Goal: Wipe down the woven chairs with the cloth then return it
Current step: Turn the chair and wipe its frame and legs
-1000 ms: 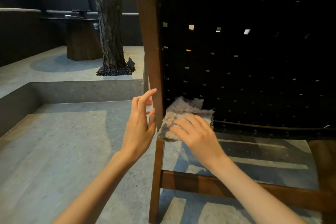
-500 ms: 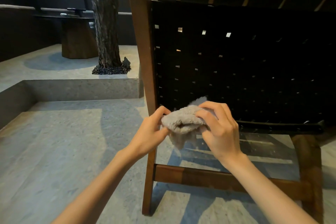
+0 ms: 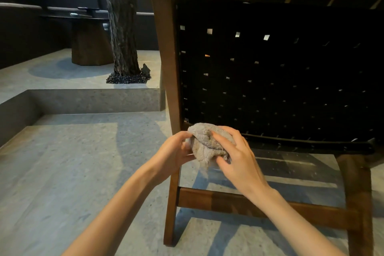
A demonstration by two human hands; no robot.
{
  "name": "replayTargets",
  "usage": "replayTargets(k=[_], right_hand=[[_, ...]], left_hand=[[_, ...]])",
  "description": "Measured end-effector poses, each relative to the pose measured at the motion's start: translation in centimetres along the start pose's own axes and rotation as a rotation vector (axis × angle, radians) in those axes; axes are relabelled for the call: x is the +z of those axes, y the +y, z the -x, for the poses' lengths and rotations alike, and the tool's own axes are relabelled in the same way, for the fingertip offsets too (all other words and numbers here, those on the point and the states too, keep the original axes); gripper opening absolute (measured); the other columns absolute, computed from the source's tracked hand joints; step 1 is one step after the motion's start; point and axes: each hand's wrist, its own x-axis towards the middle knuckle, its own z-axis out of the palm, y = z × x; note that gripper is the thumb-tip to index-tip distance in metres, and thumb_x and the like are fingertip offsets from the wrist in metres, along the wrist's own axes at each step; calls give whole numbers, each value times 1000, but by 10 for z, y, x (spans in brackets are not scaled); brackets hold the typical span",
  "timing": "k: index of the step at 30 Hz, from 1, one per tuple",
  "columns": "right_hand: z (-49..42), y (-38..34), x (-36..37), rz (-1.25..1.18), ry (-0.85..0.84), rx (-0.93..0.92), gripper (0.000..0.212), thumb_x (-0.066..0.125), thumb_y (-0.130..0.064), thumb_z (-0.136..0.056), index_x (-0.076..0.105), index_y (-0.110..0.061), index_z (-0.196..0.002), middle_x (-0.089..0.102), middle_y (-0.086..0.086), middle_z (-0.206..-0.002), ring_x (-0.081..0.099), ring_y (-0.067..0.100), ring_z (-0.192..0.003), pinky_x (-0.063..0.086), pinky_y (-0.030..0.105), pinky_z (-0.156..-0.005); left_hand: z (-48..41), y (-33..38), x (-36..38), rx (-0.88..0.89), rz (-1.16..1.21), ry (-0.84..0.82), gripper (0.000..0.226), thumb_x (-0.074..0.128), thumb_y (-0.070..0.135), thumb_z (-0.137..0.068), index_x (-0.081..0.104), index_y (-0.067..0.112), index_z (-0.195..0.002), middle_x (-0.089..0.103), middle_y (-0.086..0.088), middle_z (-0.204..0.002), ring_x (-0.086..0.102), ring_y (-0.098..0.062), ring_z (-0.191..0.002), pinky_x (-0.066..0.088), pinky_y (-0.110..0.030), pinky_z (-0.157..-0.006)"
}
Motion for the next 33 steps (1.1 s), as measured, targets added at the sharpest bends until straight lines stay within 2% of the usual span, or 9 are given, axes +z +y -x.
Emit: replayTargets(k=[7, 10, 13, 18, 21, 24, 27, 31, 33], right_hand=[[-46, -4, 32, 364, 124, -57, 52, 83, -15, -68, 67, -16, -117, 61, 9, -120, 62, 32, -96, 53, 33, -49], [-67, -5, 62, 474, -10, 35, 43, 75, -18, -77, 64, -19, -119, 57, 2, -131, 58, 34, -110, 54, 37, -58], [-69, 5, 91, 498, -111, 83, 42, 56, -13, -91, 52, -22, -132, 44, -3, -146, 48, 33, -124, 54, 39, -71], [-69, 9, 92, 629, -159, 26, 35, 54, -7, -91, 56, -20, -123, 63, 4, -115, 65, 29, -98, 52, 33, -63], [-70, 8, 79, 695, -159, -39, 37, 69, -18, -82, 62, -28, -117, 67, -5, -107, 69, 19, -81, 52, 27, -55], [-65, 10, 62, 769, -195, -37, 45, 84, -23, -62, 70, -32, -104, 70, -12, -100, 68, 13, -62, 47, 21, -42], [-56, 27, 41, 757, -177, -42, 52, 94, -14, -30, 76, -25, -78, 71, -6, -69, 58, 19, -38, 37, 18, -31], [-34, 61, 12, 810, -290, 65, 47, 80, -17, -68, 68, -32, -111, 71, -6, -84, 67, 20, -59, 46, 24, -45], [-24, 76, -7, 790, -237, 61, 55, 82, -7, -61, 69, -25, -111, 72, -2, -89, 66, 24, -57, 47, 26, -43]], left_hand=[[-2, -18, -35, 182, -522, 327, 42, 44, 18, -99, 36, 27, -140, 42, 2, -144, 52, -9, -113, 45, -17, -81], [-8, -22, -42, 304, -644, 339, 66, 44, 11, -98, 9, 34, -149, 15, 20, -153, 26, -9, -139, 29, -29, -109], [-16, -30, -39, 422, -723, 243, 77, 44, 8, -97, -5, 46, -142, -6, 49, -133, 3, 17, -134, 12, -6, -107], [-24, -55, -29, 411, -888, 261, 83, 39, 2, -97, -25, 38, -136, -36, 29, -137, -29, -6, -138, -13, -1, -98], [-22, -64, -21, 424, -993, 246, 87, 42, -1, -93, -24, 37, -137, -36, 22, -143, -30, -7, -138, -6, -16, -110], [-21, -69, -12, 448, -1056, 286, 85, 39, -4, -91, -21, 32, -141, -29, 22, -146, -20, -2, -140, 19, 9, -89], [-27, -70, -3, 442, -1162, 292, 81, 38, -3, -92, -15, 27, -145, -26, 19, -147, -18, -1, -140, 34, -1, -90], [-47, -74, 26, 466, -1340, 232, 76, 42, 5, -96, -11, 21, -149, -27, 14, -147, -24, -3, -136, 8, -21, -115], [-59, -77, 46, 458, -1390, 207, 75, 44, 11, -97, -9, 21, -150, -22, 10, -152, -22, -6, -137, 2, -24, -115]])
